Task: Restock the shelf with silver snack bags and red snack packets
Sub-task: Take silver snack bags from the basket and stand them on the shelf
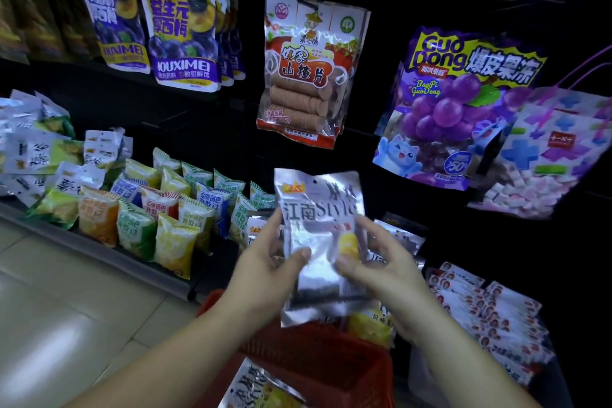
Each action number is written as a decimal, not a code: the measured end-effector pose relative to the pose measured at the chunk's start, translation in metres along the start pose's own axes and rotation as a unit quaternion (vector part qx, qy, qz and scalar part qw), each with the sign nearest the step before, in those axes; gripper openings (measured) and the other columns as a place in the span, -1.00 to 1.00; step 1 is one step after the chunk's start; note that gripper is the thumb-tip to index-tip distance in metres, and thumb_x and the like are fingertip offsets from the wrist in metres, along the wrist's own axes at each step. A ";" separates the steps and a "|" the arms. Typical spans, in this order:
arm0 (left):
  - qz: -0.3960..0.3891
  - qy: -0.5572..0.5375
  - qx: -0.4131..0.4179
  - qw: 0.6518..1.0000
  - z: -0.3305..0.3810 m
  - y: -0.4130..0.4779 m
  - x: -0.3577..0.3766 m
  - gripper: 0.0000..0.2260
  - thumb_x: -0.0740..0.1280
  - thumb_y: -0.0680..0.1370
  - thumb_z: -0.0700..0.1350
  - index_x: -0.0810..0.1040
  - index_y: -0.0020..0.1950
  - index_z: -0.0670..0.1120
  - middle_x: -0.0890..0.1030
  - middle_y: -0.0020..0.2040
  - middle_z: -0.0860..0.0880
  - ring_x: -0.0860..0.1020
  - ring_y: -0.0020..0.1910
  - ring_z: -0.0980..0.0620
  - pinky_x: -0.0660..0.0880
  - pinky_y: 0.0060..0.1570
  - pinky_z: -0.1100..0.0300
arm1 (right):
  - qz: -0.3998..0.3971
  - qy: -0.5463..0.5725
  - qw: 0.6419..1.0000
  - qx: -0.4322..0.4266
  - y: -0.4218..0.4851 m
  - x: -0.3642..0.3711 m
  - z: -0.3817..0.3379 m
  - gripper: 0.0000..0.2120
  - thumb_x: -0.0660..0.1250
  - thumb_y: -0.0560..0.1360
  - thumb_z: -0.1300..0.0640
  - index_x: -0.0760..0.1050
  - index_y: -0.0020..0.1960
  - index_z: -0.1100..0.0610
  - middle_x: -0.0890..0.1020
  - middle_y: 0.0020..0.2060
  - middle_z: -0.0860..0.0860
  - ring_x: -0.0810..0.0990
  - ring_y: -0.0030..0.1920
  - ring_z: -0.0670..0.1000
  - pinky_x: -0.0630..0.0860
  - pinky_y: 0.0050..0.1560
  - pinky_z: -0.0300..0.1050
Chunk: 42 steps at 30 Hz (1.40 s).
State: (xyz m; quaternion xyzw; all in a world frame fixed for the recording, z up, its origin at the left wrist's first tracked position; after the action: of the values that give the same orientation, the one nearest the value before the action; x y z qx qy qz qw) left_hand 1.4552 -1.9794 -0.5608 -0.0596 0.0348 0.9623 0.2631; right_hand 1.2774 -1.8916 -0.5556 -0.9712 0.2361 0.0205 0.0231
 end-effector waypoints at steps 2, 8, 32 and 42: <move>0.026 -0.022 -0.021 0.999 -0.004 0.006 -0.008 -0.29 0.43 0.55 0.12 0.12 0.60 0.33 0.50 0.42 -0.21 0.46 0.43 -0.12 0.58 0.13 0.00 | -0.058 -0.039 0.998 0.006 -0.002 -0.001 0.002 -0.30 0.58 0.43 0.23 0.44 0.46 -0.19 0.61 0.24 -0.08 0.75 -0.01 -0.01 0.68 0.06 -0.04; -0.112 -0.059 -0.056 0.990 -0.008 -0.001 -0.003 -0.21 0.54 0.50 -0.21 0.26 0.55 0.33 0.46 0.37 0.16 0.67 0.14 -0.10 0.67 -0.07 0.10 | -0.001 -0.051 0.999 -0.005 0.003 -0.008 0.008 -0.50 0.53 0.51 0.14 0.54 0.32 -0.30 0.55 0.26 -0.08 0.72 0.01 0.05 0.68 0.05 0.05; 0.019 -0.116 -0.065 0.991 -0.005 0.016 -0.007 -0.71 0.55 0.48 -0.21 0.49 0.07 -0.13 0.68 -0.01 -0.24 0.72 -0.10 -0.19 0.68 -0.20 -0.09 | -0.060 0.046 0.996 0.040 -0.005 0.001 -0.001 -0.49 0.43 0.55 0.26 0.40 0.44 -0.01 0.71 0.16 0.05 0.72 0.10 0.12 0.67 0.07 0.06; -0.065 0.005 -0.012 0.998 -0.011 0.016 0.011 -0.64 0.50 0.53 -0.26 0.59 0.14 0.17 0.48 -0.42 0.09 0.46 -0.45 0.12 0.43 -0.38 0.24 | 0.040 -0.111 0.993 -0.006 0.006 -0.007 0.010 -0.74 0.64 0.37 0.21 0.69 -0.07 -0.08 0.71 -0.10 -0.09 0.64 -0.14 -0.02 0.65 -0.06 0.01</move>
State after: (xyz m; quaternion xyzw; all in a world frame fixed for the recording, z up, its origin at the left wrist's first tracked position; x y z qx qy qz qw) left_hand 1.4391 -1.9886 -0.5728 -0.0697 0.0206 0.9432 0.3242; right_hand 1.2679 -1.8933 -0.5651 -0.9527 0.2710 0.1308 0.0424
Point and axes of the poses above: each hand's wrist, its own y-axis towards the middle knuckle, its own x-axis out of the palm, z = x × y, the point moved 2 cm from there along y, towards the middle knuckle
